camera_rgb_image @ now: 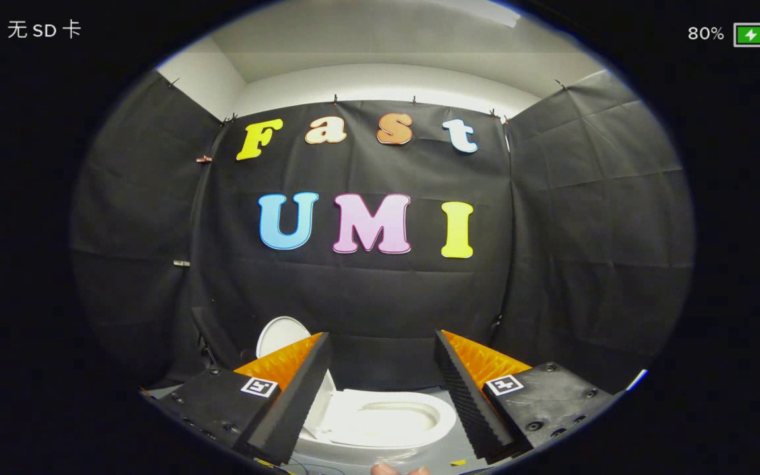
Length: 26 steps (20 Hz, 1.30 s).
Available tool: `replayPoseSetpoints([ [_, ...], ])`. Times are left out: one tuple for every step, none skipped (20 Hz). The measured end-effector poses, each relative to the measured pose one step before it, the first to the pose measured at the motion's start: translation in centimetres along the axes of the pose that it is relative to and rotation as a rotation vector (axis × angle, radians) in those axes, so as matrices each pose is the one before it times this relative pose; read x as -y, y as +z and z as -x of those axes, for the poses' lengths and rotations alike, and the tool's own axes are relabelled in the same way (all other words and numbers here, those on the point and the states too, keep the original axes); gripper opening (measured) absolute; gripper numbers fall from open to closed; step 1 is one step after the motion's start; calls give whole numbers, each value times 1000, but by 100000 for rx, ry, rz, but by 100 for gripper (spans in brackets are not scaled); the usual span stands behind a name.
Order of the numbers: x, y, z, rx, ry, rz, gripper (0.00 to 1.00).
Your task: Open the toilet lid.
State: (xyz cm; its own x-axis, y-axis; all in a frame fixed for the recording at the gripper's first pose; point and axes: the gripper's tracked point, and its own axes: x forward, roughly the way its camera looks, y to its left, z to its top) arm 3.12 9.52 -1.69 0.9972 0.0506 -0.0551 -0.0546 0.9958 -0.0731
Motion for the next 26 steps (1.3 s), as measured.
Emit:
replayPoseSetpoints([
  [416, 110, 417, 93, -1147, 1415, 98],
  [421, 66, 537, 295, -904, 518, 98],
  [192, 103, 516, 370, -159, -510, 98],
  [72, 77, 474, 40, 480, -1516, 98],
  [131, -61, 359, -281, 265, -1688, 98],
  [282, 62, 304, 464, 95, -1390, 98],
  [582, 141, 234, 351, -884, -1167, 98],
  [581, 120, 89, 519, -1053, -583, 98],
  [537, -124, 72, -62, -1012, 49, 98],
  [434, -25, 75, -159, -650, 193, 98],
  [461, 2, 5, -39, -789, -170, 98],
  [367, 159, 44, 247, -713, -694, 98],
  [232, 60, -87, 60, -597, -556, 98],
  [169, -15, -16, -216, -534, 98, 98],
  [41, -134, -80, -158, -115, 743, 98],
  [134, -63, 46, 156, -648, 662, 98],
  [263, 178, -21, 576, -733, 128, 98],
  [-9, 115, -24, 282, -201, 42, 98],
  [-182, -190, -41, -384, 224, 352, 98],
  [-239, -110, -19, -465, 502, 339, 98],
  [-167, -104, -19, -341, 315, 424, 98],
  [10, 32, 32, -17, 41, 372, 98],
  [-39, 128, 28, 257, 181, 138, 98],
  [-83, 125, 50, 54, 267, 159, 99],
  [-54, -113, 100, 149, -38, 88, 98],
  [2, -86, 22, 46, 71, -13, 98],
])
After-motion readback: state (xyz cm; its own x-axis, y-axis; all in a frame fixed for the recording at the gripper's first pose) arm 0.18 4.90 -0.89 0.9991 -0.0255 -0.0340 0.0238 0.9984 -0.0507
